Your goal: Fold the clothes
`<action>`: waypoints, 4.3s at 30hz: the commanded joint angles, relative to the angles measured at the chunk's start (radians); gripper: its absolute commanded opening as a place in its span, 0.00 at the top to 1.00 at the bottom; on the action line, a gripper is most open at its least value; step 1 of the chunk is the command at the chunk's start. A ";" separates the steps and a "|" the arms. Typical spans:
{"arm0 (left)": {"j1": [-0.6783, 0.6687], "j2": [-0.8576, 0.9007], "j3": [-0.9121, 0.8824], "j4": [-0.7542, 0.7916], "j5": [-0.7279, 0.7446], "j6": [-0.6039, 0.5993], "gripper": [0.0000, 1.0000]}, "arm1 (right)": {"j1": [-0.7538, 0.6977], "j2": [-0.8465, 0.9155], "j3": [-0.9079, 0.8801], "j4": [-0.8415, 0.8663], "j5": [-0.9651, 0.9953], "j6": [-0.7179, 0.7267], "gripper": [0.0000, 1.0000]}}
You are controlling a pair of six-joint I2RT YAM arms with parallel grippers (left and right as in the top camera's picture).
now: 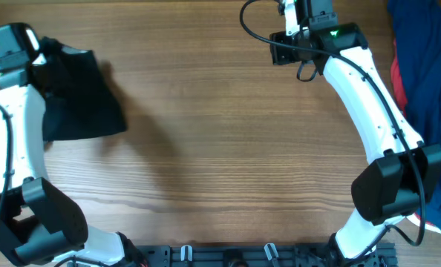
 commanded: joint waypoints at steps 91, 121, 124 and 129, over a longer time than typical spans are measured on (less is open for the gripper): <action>-0.367 -0.227 -0.100 -0.546 0.434 0.000 0.00 | 0.032 -0.463 -0.065 -0.446 0.025 0.267 0.01; -0.391 -0.968 -0.418 -0.420 0.365 -0.044 0.00 | 0.112 -0.998 -0.617 -0.282 0.047 0.319 0.00; -0.391 -0.968 -0.418 -0.420 0.365 -0.044 0.00 | 0.112 -0.997 -0.618 -0.282 0.047 0.319 0.00; -0.391 -0.968 -0.418 -0.420 0.365 -0.045 0.00 | 0.100 -1.112 -0.632 -0.248 0.106 0.251 0.00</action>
